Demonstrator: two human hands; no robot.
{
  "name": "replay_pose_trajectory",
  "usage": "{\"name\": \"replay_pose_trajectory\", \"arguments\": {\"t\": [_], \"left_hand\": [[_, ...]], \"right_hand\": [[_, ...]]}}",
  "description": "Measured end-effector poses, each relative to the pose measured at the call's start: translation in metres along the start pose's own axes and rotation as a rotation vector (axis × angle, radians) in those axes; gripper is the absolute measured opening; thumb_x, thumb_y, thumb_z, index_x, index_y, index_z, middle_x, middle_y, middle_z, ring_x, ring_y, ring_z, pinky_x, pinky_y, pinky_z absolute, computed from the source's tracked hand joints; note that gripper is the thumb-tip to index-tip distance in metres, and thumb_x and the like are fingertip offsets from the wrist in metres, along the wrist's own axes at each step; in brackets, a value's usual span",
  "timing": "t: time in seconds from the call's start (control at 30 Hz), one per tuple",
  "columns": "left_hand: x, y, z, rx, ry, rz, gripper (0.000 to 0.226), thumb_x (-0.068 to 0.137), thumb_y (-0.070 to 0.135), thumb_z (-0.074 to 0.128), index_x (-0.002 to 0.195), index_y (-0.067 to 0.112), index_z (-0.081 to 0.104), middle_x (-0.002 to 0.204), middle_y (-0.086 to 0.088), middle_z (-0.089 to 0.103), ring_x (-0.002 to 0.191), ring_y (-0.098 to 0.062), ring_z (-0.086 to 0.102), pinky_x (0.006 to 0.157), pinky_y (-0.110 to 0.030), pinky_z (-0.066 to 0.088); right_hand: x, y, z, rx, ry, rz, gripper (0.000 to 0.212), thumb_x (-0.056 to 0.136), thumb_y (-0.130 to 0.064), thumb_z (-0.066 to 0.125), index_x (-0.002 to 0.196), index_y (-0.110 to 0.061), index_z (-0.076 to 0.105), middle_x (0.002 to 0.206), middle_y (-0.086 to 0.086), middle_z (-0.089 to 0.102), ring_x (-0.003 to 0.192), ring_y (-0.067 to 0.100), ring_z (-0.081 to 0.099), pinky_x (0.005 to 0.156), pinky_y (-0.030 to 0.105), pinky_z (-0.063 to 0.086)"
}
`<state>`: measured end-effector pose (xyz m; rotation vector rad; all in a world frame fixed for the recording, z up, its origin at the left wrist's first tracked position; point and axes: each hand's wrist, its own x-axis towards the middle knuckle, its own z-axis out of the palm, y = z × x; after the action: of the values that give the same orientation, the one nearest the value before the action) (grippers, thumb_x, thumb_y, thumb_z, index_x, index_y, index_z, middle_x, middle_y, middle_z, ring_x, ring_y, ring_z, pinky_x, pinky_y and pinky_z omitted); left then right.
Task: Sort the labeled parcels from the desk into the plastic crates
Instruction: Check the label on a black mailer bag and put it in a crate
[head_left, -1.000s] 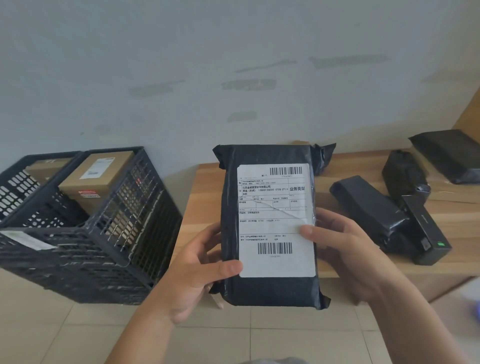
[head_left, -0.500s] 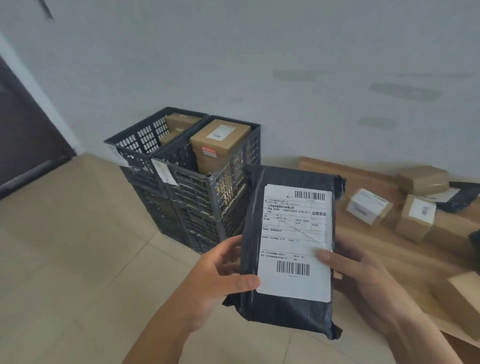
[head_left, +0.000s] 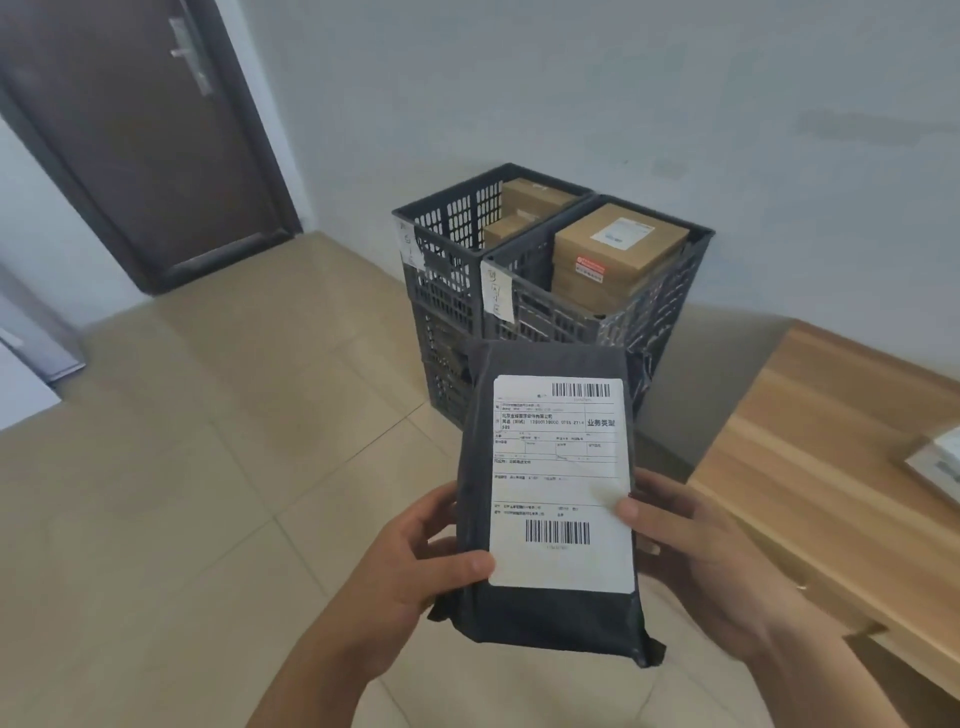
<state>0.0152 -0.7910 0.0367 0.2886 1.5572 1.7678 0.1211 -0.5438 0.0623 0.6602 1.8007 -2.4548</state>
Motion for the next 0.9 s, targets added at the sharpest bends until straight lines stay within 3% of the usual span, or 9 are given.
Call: {"name": "replay_pose_trajectory", "arguments": {"t": [0.13, 0.23, 0.3, 0.37, 0.43, 0.5, 0.6, 0.77, 0.9], "left_hand": [[-0.002, -0.004, -0.029, -0.02, 0.025, -0.017, 0.067, 0.073, 0.027, 0.084, 0.136, 0.034, 0.063, 0.141, -0.001, 0.066, 0.122, -0.051, 0.06, 0.08, -0.057, 0.034], [0.008, -0.004, -0.046, -0.023, 0.051, -0.023, 0.068, 0.071, 0.03, 0.085, 0.136, 0.033, 0.063, 0.14, -0.001, 0.066, 0.122, -0.046, 0.063, 0.08, -0.056, 0.034], [0.02, -0.001, -0.057, -0.03, 0.072, -0.028, 0.073, 0.07, 0.031, 0.085, 0.139, 0.03, 0.061, 0.14, 0.0, 0.066, 0.123, -0.041, 0.065, 0.086, -0.065, 0.043], [0.035, 0.008, -0.068, -0.039, 0.086, -0.036, 0.079, 0.068, 0.033, 0.086, 0.141, 0.028, 0.058, 0.14, 0.002, 0.067, 0.124, -0.034, 0.066, 0.099, -0.074, 0.044], [0.055, 0.02, -0.08, -0.025, 0.099, -0.043, 0.079, 0.066, 0.035, 0.086, 0.14, 0.03, 0.059, 0.139, 0.004, 0.067, 0.124, -0.031, 0.067, 0.102, -0.071, 0.044], [0.079, 0.035, -0.093, 0.003, 0.109, -0.043, 0.077, 0.067, 0.035, 0.085, 0.139, 0.03, 0.061, 0.139, 0.003, 0.067, 0.123, -0.031, 0.067, 0.095, -0.063, 0.047], [0.119, 0.061, -0.114, 0.034, 0.106, -0.041, 0.076, 0.067, 0.035, 0.084, 0.139, 0.029, 0.06, 0.139, 0.005, 0.067, 0.122, -0.03, 0.067, 0.09, -0.055, 0.046], [0.181, 0.099, -0.151, 0.064, 0.099, -0.055, 0.078, 0.068, 0.037, 0.082, 0.142, 0.03, 0.058, 0.14, 0.006, 0.066, 0.122, -0.026, 0.068, 0.09, -0.053, 0.054], [0.213, 0.118, -0.182, 0.039, 0.12, -0.06, 0.077, 0.068, 0.037, 0.082, 0.141, 0.03, 0.059, 0.141, 0.006, 0.066, 0.122, -0.022, 0.069, 0.08, -0.036, 0.058]], "right_hand": [[0.022, 0.004, 0.021, -0.006, -0.034, 0.053, 0.081, 0.058, -0.031, 0.088, 0.132, -0.009, 0.066, 0.125, 0.014, 0.074, 0.117, 0.036, 0.069, 0.103, 0.052, 0.051], [0.044, 0.002, 0.031, -0.03, -0.04, 0.071, 0.08, 0.058, -0.032, 0.088, 0.131, -0.009, 0.066, 0.123, 0.013, 0.075, 0.114, 0.033, 0.071, 0.094, 0.046, 0.053], [0.065, -0.003, 0.037, -0.047, -0.054, 0.071, 0.072, 0.063, -0.029, 0.087, 0.13, -0.01, 0.067, 0.122, 0.012, 0.076, 0.11, 0.029, 0.073, 0.084, 0.038, 0.055], [0.09, -0.009, 0.044, -0.042, -0.063, 0.074, 0.062, 0.07, -0.021, 0.082, 0.129, -0.01, 0.067, 0.12, 0.01, 0.076, 0.11, 0.029, 0.073, 0.091, 0.042, 0.055], [0.118, -0.018, 0.05, -0.038, -0.063, 0.077, 0.056, 0.075, -0.016, 0.085, 0.128, -0.01, 0.067, 0.119, 0.009, 0.077, 0.111, 0.029, 0.073, 0.103, 0.051, 0.052], [0.147, -0.028, 0.055, -0.032, -0.062, 0.082, 0.051, 0.079, -0.016, 0.083, 0.127, -0.012, 0.067, 0.118, 0.007, 0.077, 0.11, 0.027, 0.074, 0.107, 0.054, 0.049], [0.193, -0.043, 0.059, 0.004, -0.056, 0.085, 0.057, 0.077, -0.02, 0.084, 0.131, -0.013, 0.065, 0.12, 0.005, 0.077, 0.112, 0.027, 0.073, 0.109, 0.056, 0.048], [0.269, -0.065, 0.07, 0.052, -0.085, 0.096, 0.046, 0.084, -0.019, 0.082, 0.127, -0.012, 0.068, 0.12, 0.006, 0.077, 0.111, 0.027, 0.073, 0.103, 0.051, 0.051], [0.326, -0.079, 0.09, 0.011, -0.113, 0.111, 0.041, 0.088, -0.017, 0.074, 0.128, -0.013, 0.066, 0.12, 0.003, 0.077, 0.112, 0.025, 0.073, 0.104, 0.05, 0.051]]}}
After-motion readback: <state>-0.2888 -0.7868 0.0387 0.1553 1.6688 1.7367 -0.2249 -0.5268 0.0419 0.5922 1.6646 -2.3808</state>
